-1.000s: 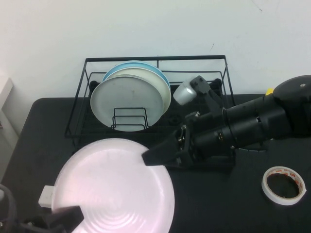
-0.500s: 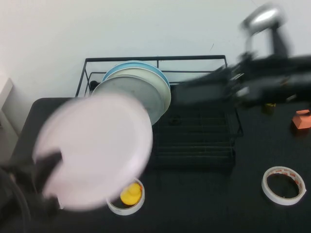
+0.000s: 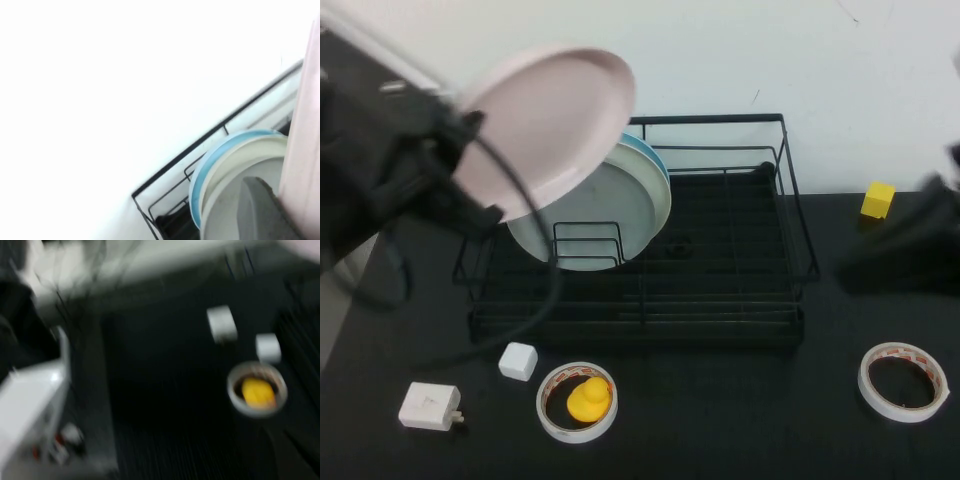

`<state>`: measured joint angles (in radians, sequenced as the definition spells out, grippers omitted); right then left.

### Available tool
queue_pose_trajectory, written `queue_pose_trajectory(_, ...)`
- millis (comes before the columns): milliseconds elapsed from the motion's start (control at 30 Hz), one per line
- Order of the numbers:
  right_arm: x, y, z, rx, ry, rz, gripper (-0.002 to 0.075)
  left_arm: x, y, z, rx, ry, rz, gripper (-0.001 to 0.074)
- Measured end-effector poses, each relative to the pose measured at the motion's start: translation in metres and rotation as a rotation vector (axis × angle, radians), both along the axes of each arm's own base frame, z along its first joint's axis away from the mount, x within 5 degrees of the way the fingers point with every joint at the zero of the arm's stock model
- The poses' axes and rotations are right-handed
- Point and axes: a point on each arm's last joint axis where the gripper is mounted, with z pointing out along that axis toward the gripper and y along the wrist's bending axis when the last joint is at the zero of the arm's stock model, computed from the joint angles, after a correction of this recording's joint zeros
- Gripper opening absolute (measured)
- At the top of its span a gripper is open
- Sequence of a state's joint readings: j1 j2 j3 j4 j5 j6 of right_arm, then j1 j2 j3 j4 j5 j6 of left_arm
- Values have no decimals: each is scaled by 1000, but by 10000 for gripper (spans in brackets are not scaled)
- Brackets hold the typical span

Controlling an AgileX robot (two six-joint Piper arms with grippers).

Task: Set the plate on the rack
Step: Place the plate on the rack

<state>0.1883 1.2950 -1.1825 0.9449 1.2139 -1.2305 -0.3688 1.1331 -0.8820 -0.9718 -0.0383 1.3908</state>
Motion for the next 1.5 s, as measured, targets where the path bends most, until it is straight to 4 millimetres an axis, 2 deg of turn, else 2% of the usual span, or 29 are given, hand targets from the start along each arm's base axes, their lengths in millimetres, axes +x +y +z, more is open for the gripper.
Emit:
queue_pose_trajectory(200, -22, -21, 0, -231, -26, -99, 5, 50, -25, -9, 224, 4, -104, 89)
queue_pose_trajectory(300, -33, -27, -10, -276, -18, -122, 5, 69, -34, -16, 319, 0, -149, 88)
queue_pose_trajectory(400, -43, -31, -25, -312, 9, -125, 5, 79, -41, -25, 410, -4, -202, 88)
queue_pose_trajectory(567, -59, -37, -60, -379, 85, -122, 5, 90, -46, -43, 554, -14, -262, 88)
queue_pose_trajectory(700, -68, -40, -86, -406, 151, -124, 5, 100, -46, -57, 612, -11, -237, 88)
queue_pose_trajectory(900, -73, -43, -112, -426, 188, -155, 4, 112, -48, -78, 648, 26, -233, 88)
queue_pose_trajectory(1167, -72, -43, -116, -429, 184, -167, 4, 129, -46, -106, 685, 64, -149, 88)
queue_pose_trajectory(1500, -70, -44, -116, -426, 168, -182, 3, 129, -48, -111, 674, 87, -177, 95)
